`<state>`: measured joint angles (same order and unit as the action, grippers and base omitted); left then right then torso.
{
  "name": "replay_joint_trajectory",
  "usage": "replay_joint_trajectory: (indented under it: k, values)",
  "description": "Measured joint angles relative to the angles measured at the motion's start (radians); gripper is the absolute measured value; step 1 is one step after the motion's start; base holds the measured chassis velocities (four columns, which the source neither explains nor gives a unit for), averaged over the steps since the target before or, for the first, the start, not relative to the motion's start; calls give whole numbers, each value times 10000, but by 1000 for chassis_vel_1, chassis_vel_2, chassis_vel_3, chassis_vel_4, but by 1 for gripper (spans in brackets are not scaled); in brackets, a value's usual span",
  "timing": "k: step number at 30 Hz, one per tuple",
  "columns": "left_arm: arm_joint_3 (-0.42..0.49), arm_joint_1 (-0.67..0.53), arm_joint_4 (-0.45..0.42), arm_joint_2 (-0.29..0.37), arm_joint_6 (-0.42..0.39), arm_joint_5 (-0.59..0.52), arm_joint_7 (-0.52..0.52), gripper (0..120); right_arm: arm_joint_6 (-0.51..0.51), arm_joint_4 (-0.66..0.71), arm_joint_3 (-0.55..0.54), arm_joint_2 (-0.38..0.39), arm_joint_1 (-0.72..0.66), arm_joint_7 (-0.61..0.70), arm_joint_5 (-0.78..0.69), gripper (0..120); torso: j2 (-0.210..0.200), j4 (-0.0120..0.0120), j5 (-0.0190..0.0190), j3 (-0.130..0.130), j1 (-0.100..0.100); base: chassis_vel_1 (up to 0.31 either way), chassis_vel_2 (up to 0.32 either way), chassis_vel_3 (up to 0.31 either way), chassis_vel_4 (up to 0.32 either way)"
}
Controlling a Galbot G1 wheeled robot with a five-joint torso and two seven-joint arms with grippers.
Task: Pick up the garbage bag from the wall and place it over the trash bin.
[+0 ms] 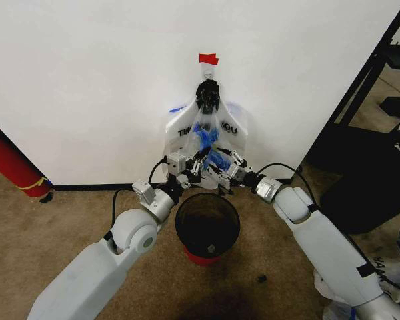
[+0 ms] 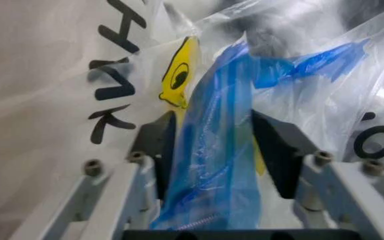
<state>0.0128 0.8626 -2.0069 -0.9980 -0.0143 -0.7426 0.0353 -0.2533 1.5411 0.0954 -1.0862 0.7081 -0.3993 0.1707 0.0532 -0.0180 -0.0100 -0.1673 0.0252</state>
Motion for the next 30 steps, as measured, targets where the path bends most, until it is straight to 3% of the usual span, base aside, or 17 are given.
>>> replay_joint_trajectory:
  k: [7,11,17,21,26,27,30]
  values:
    - [-63,65,-43,60,29,-8,7,0,366,46,82,23,96,114,-287,15,0,0,0,0,0,0,0,0,0]
    - [-98,107,-51,46,66,-11,64,0,751,527,95,154,615,811,-1582,0,0,0,0,0,0,0,0,0,0]
    - [-656,657,-291,-23,93,180,400,0,772,1852,248,228,1672,1301,-4034,0,1,-6,-1,1,0,0,0,0,0]
    - [-1049,1370,-696,-20,187,393,672,0,678,2735,367,184,2421,1678,-5220,0,5,11,0,2,0,0,0,0,0]
    - [-1414,2114,-1046,-14,505,1019,972,0,326,3789,988,243,3829,2238,-5707,0,5,-3,-1,2,0,0,0,0,0]
    - [-1770,2658,-1277,-132,624,1364,1185,0,-48,4376,1620,255,5061,2184,-5609,0,5,-3,0,2,-1,0,0,0,0]
    - [-2134,3140,-1465,-303,655,1505,1329,0,-367,4694,2162,270,6053,1959,-5437,0,4,-1,0,3,-1,0,0,0,0]
